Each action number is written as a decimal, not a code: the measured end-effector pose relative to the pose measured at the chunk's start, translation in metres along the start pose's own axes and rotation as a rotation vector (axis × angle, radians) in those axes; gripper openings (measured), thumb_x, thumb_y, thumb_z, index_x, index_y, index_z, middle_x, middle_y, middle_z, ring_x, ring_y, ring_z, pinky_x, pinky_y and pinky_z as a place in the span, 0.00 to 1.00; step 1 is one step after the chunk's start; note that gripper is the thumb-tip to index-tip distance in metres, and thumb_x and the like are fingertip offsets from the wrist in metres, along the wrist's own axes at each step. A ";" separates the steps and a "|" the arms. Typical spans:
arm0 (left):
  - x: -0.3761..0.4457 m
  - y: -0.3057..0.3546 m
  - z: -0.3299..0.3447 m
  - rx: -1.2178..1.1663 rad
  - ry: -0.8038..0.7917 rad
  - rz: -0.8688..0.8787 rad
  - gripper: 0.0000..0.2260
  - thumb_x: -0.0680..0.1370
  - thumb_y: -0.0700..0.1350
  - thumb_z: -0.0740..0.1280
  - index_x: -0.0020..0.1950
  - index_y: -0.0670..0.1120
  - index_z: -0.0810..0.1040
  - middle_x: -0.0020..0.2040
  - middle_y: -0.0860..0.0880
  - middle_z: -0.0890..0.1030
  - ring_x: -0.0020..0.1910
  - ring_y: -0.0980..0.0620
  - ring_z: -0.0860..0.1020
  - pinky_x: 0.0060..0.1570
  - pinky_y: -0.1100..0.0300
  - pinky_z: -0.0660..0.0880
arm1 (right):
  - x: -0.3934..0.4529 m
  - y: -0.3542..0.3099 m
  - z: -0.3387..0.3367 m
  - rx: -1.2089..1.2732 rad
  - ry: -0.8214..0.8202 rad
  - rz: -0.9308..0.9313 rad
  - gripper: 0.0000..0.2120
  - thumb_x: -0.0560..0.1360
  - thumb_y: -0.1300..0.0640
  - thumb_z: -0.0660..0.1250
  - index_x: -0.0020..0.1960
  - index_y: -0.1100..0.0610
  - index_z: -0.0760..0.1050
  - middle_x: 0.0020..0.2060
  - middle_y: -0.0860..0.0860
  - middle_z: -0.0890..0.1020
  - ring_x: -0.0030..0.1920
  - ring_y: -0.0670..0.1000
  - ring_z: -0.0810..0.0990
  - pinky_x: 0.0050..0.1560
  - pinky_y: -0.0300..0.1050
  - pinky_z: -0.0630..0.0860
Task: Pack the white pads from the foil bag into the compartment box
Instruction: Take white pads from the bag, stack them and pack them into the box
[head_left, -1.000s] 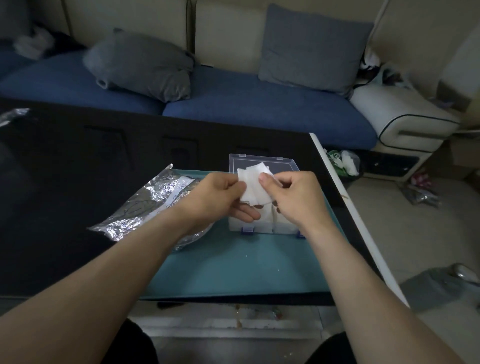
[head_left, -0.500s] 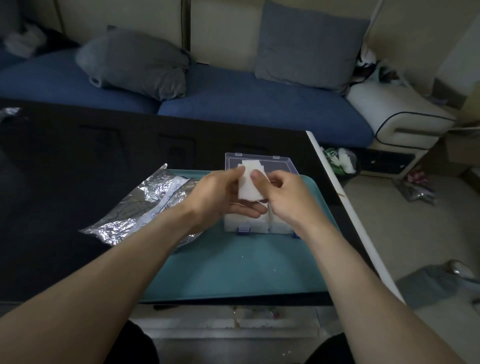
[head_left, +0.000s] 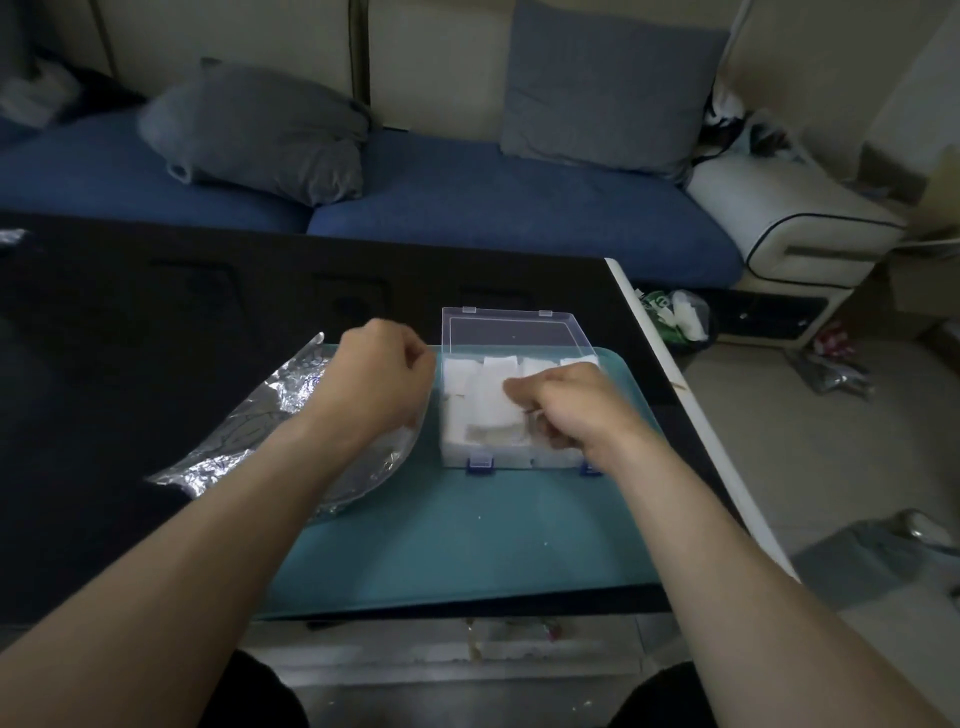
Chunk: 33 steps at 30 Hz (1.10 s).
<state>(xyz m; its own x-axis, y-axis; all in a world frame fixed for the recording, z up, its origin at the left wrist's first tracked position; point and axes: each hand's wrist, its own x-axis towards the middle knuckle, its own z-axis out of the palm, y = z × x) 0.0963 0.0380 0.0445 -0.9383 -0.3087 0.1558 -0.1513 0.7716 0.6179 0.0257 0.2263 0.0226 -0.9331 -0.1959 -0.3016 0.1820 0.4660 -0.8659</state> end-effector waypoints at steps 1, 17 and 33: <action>-0.002 -0.001 0.001 0.061 -0.083 -0.018 0.11 0.79 0.42 0.63 0.41 0.41 0.83 0.29 0.48 0.83 0.30 0.52 0.82 0.36 0.62 0.79 | 0.001 0.000 0.005 -0.033 -0.020 -0.002 0.10 0.74 0.54 0.75 0.43 0.61 0.83 0.32 0.53 0.80 0.28 0.49 0.73 0.28 0.39 0.68; 0.002 -0.004 0.034 0.105 -0.122 -0.047 0.02 0.71 0.39 0.71 0.43 0.42 0.82 0.37 0.43 0.83 0.38 0.42 0.83 0.42 0.53 0.81 | -0.006 -0.014 0.036 -0.710 0.153 -0.205 0.07 0.72 0.55 0.74 0.49 0.54 0.83 0.47 0.51 0.83 0.48 0.55 0.81 0.44 0.44 0.75; -0.001 -0.003 0.034 -0.419 -0.124 -0.322 0.05 0.74 0.32 0.71 0.47 0.38 0.80 0.44 0.40 0.83 0.31 0.43 0.85 0.42 0.50 0.83 | -0.006 -0.009 0.013 -0.378 -0.010 0.002 0.07 0.69 0.55 0.74 0.36 0.57 0.85 0.36 0.51 0.87 0.33 0.50 0.77 0.32 0.40 0.71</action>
<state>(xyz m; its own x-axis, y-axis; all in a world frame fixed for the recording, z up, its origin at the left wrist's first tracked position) 0.0872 0.0544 0.0162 -0.8986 -0.4052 -0.1684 -0.3239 0.3535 0.8776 0.0333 0.2122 0.0267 -0.9294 -0.2027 -0.3084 0.0545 0.7512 -0.6578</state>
